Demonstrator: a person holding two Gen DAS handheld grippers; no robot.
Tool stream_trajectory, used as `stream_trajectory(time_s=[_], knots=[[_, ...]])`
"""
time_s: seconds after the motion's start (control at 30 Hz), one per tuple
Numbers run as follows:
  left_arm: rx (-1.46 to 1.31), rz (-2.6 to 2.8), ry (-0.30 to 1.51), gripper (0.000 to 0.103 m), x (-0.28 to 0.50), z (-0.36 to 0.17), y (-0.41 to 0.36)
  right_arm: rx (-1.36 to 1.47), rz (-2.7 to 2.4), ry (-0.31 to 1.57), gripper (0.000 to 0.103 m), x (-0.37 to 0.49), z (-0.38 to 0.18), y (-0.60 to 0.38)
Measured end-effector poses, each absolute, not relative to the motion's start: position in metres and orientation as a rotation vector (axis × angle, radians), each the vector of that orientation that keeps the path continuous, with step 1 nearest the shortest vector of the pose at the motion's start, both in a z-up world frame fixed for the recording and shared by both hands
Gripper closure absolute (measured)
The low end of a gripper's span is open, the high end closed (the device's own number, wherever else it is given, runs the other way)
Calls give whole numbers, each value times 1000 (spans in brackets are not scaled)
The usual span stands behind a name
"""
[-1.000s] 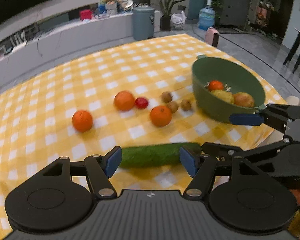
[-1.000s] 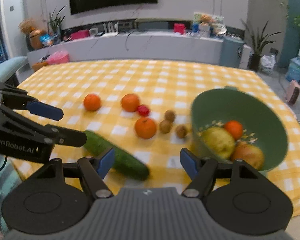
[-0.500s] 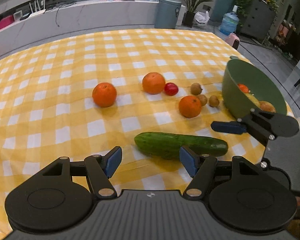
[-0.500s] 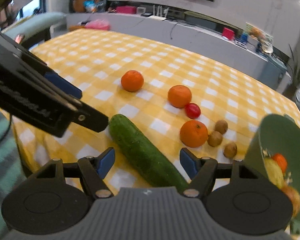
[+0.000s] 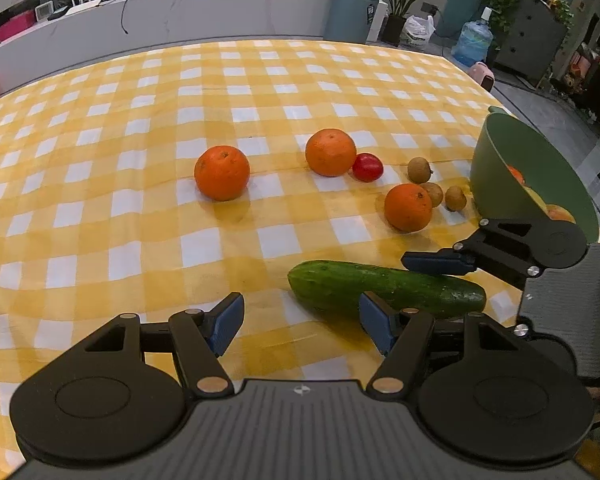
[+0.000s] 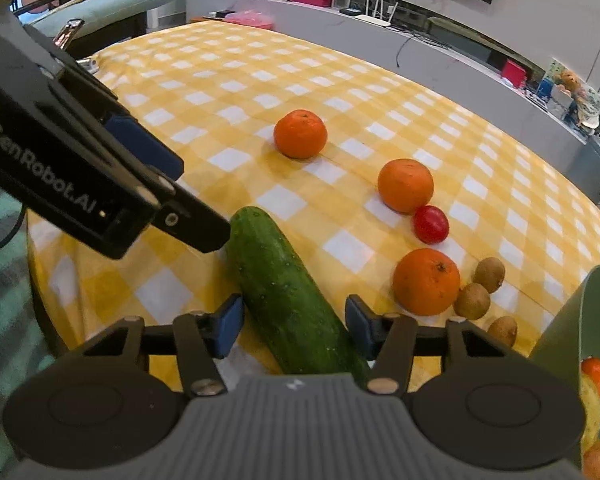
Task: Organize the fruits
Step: 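Lower the right tool over the cucumber and close on it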
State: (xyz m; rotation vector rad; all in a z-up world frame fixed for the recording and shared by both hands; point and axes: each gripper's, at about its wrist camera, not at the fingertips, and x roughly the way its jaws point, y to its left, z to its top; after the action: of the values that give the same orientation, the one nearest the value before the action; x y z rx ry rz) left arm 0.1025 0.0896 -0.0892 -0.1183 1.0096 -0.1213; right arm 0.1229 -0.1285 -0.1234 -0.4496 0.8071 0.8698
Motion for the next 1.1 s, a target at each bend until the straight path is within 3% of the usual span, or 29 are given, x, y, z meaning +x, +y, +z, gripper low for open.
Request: stream_trajectory(time_s=[0.23, 0.73, 1.1], knots=[[-130, -111, 1007, 26, 107, -91, 91, -193, 796, 912, 63, 143, -118, -145], [-147, -108, 977, 27, 106, -90, 95, -284, 772, 852, 60, 133, -125, -125], [-139, -104, 873, 29, 121, -79, 98, -143, 682, 856, 66, 145, -113, -132]])
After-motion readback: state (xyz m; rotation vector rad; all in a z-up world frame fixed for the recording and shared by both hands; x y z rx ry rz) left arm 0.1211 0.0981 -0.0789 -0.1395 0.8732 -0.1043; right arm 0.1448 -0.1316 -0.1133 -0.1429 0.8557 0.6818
